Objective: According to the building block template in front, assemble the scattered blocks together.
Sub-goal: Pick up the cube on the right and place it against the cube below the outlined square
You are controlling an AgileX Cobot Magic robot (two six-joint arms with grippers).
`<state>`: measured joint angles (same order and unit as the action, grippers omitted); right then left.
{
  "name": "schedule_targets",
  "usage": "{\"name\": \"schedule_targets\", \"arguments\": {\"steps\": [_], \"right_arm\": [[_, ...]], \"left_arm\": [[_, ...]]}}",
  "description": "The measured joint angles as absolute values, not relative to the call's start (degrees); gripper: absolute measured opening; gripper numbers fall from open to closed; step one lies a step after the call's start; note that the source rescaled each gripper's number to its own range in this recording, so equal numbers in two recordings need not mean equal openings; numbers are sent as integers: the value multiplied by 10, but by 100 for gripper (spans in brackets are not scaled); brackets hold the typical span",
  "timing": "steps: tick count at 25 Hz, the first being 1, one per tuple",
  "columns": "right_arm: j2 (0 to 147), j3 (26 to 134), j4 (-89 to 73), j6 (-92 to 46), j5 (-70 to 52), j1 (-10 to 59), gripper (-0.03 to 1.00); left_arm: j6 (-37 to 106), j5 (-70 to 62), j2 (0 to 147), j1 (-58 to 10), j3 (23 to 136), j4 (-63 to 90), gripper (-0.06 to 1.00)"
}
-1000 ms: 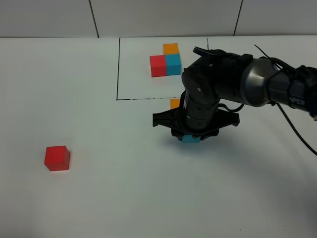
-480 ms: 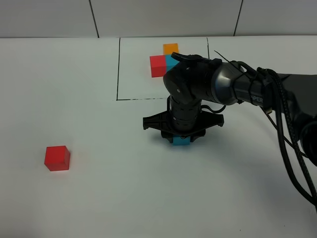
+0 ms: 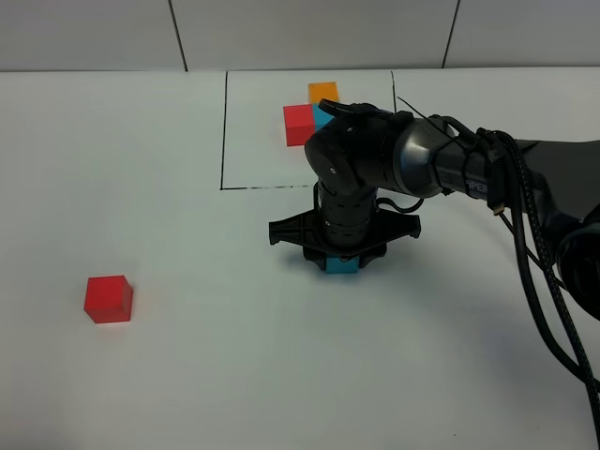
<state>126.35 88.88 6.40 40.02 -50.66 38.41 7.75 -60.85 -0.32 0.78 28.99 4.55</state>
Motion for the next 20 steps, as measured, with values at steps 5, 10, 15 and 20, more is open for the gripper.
{"name": "schedule_targets", "arguments": {"steps": [5,10,15,20], "right_arm": [[1265,889,78,401,-498,384,3],[1265,889,79,401,-490,382,3],[1266,889,85,401,-473,378,3],[1266,889,89,401,-468,378,3]], "left_arm": [[78,-609,-3,8,290,45,15],[78,-609,-3,8,290,45,15],[78,-609,-3,8,290,45,15],[78,-609,-3,8,290,45,15]]}}
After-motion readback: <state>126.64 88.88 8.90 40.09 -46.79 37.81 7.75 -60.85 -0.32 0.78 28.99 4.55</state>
